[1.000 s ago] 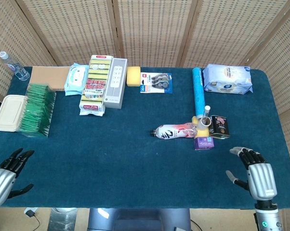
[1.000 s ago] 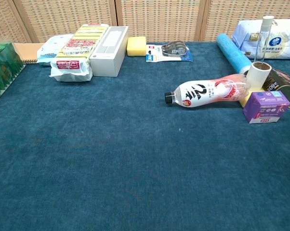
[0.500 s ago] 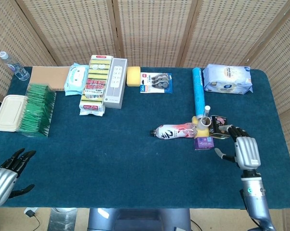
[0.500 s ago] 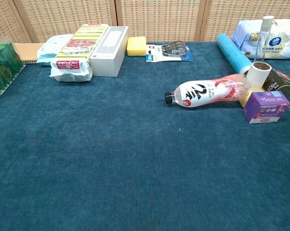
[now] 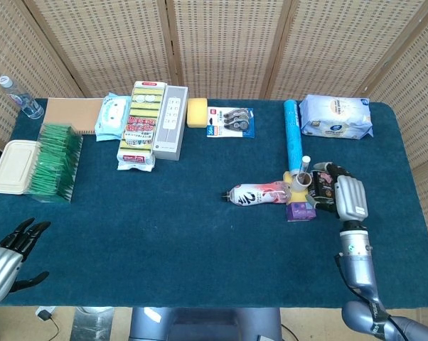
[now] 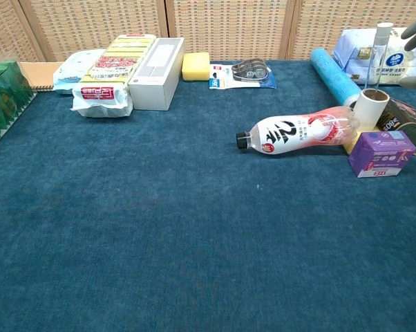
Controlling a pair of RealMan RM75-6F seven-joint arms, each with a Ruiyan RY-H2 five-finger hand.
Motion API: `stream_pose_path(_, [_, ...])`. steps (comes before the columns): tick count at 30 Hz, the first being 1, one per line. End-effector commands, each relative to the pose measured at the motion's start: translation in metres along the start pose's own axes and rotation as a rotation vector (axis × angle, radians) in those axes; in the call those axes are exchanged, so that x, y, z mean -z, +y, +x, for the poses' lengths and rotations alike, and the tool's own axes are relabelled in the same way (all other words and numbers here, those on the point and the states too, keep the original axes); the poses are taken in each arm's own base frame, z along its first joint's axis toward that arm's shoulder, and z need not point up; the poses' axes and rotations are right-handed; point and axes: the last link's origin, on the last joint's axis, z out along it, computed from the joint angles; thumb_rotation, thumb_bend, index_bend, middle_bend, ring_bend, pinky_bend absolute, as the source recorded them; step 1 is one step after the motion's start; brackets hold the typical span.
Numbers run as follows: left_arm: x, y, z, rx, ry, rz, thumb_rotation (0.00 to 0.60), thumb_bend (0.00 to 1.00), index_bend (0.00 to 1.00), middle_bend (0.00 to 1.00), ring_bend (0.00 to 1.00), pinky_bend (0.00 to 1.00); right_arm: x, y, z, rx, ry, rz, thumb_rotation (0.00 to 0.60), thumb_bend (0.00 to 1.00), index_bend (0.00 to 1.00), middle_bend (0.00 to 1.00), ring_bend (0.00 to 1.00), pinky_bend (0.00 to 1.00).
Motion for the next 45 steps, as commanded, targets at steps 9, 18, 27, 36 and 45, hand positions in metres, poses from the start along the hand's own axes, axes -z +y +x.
stream_pose_path(9, [0.001, 0.001, 0.0, 0.0, 0.0, -0.009, 0.6, 0.11, 0.0, 0.16, 0.08, 0.3, -0.022, -0.009, -0.002, -0.002, -0.021, -0.033, 0.6, 0.23, 0.29, 0.32, 0.32, 0.33])
stream_pose_path(18, [0.0, 0.001, 0.0, -0.001, -0.006, -0.008, 0.6, 0.11, 0.0, 0.16, 0.08, 0.3, -0.029, -0.011, -0.009, 0.016, -0.034, -0.037, 0.6, 0.23, 0.29, 0.32, 0.33, 0.35])
stream_pose_path(27, [0.0, 0.001, 0.0, 0.001, -0.009, -0.006, 0.6, 0.11, 0.0, 0.16, 0.08, 0.3, -0.036, -0.008, -0.016, 0.051, -0.048, -0.042, 0.6, 0.23, 0.29, 0.32, 0.34, 0.35])
stream_pose_path(36, [-0.002, 0.0, -0.002, -0.001, -0.019, -0.005, 0.6, 0.11, 0.0, 0.16, 0.08, 0.3, -0.042, -0.001, -0.024, 0.107, -0.056, -0.047, 0.6, 0.23, 0.3, 0.33, 0.35, 0.35])
stream_pose_path(45, [-0.006, 0.0, -0.003, -0.003, -0.033, 0.001, 0.6, 0.11, 0.0, 0.16, 0.08, 0.3, -0.047, 0.004, -0.028, 0.134, -0.059, -0.047, 0.6, 0.24, 0.35, 0.35, 0.37, 0.35])
